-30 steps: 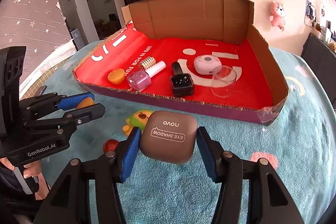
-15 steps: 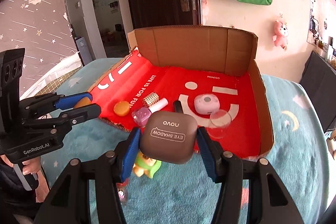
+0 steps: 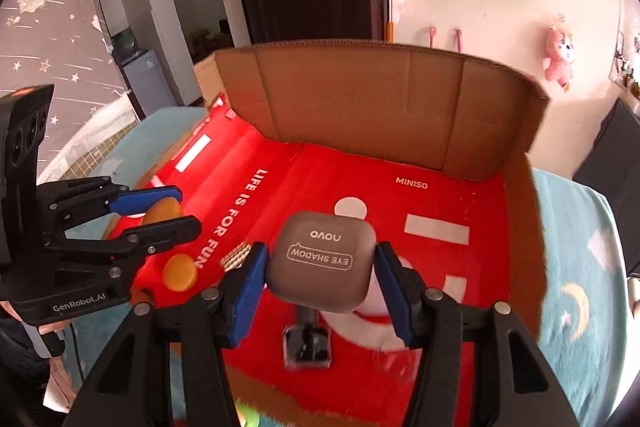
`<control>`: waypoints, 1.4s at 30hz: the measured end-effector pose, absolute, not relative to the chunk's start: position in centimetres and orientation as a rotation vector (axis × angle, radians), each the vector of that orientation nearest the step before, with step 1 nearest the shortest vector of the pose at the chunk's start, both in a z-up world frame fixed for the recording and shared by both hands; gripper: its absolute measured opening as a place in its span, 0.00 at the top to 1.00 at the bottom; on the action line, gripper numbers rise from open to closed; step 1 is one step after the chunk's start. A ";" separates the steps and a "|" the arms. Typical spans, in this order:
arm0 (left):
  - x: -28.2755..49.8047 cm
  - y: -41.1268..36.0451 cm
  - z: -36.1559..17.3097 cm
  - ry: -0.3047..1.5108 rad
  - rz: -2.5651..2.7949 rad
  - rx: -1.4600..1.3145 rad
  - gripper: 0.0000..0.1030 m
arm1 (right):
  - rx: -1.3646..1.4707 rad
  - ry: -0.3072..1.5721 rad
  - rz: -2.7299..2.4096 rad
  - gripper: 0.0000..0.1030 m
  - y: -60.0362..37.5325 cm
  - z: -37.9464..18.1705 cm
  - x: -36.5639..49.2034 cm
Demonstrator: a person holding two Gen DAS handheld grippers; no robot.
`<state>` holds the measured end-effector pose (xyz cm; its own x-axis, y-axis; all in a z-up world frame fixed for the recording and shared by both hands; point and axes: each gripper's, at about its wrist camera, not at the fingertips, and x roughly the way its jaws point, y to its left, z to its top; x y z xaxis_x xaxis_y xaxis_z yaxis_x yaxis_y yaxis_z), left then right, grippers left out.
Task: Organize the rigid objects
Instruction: 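Carry the brown case and orange disc into the red-lined box with both tools, then open the left tool to drop the orange disc while the right tool lowers the brown case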
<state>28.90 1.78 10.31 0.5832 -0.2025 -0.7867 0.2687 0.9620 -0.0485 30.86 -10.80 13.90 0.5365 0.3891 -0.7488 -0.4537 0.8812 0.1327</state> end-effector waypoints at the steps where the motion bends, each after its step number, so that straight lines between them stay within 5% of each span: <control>1: 29.6 1.9 9.9 0.928 -0.269 0.081 0.66 | -0.090 0.881 0.500 0.44 -10.5 13.6 31.5; 15: 32.7 1.9 6.2 1.102 -0.224 0.158 0.66 | -0.191 1.081 0.499 0.44 -7.0 9.1 37.1; 42: 33.5 1.8 4.9 1.135 -0.213 0.145 0.65 | -0.236 1.118 0.495 0.44 -5.5 7.4 37.5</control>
<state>33.48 1.82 4.93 0.4047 -0.0949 -0.9095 0.2418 0.9703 0.0064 37.52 -5.53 7.38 0.3443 0.2612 -0.9018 -0.4927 0.8679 0.0633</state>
